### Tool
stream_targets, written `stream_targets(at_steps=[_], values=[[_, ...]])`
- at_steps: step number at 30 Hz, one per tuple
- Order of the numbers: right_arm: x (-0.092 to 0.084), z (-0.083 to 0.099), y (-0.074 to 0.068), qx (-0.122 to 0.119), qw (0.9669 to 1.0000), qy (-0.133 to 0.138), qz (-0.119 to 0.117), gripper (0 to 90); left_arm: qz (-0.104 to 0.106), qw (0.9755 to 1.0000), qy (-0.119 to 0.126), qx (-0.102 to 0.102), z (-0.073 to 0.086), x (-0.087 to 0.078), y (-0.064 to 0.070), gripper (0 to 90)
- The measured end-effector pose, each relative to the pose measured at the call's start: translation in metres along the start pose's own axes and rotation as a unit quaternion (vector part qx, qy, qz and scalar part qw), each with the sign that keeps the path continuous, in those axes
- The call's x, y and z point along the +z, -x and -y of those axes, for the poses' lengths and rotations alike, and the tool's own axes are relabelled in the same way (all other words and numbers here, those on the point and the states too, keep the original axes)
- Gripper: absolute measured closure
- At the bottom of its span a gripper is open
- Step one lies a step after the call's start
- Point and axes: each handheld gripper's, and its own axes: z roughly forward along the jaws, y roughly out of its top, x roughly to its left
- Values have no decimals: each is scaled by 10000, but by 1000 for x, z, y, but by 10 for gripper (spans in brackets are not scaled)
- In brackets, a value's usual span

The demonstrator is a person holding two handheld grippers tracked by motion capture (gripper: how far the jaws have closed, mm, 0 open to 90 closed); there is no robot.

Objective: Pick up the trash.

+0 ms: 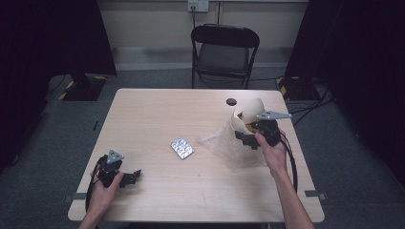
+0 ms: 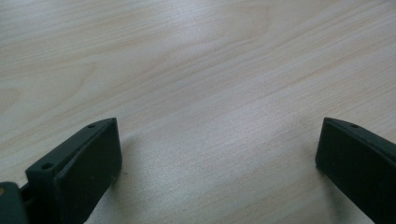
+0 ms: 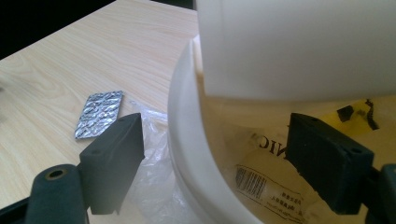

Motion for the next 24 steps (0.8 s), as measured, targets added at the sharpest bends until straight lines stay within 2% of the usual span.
stream_targets(at_steps=[11,17,19,24], values=[[-24,0,-10,-29,9998,206,-12,190,0,10000,-2,2,0,0,0,0],[-37,3,-20,-95,9996,264,17,190,0,10000,-2,0,0,0,0,0],[-43,6,-27,-48,9995,292,-115,189,25,10000,-12,34,0,0,-1,0],[-50,10,-38,-69,9992,351,-165,190,25,10000,-20,74,-1,1,-3,0]])
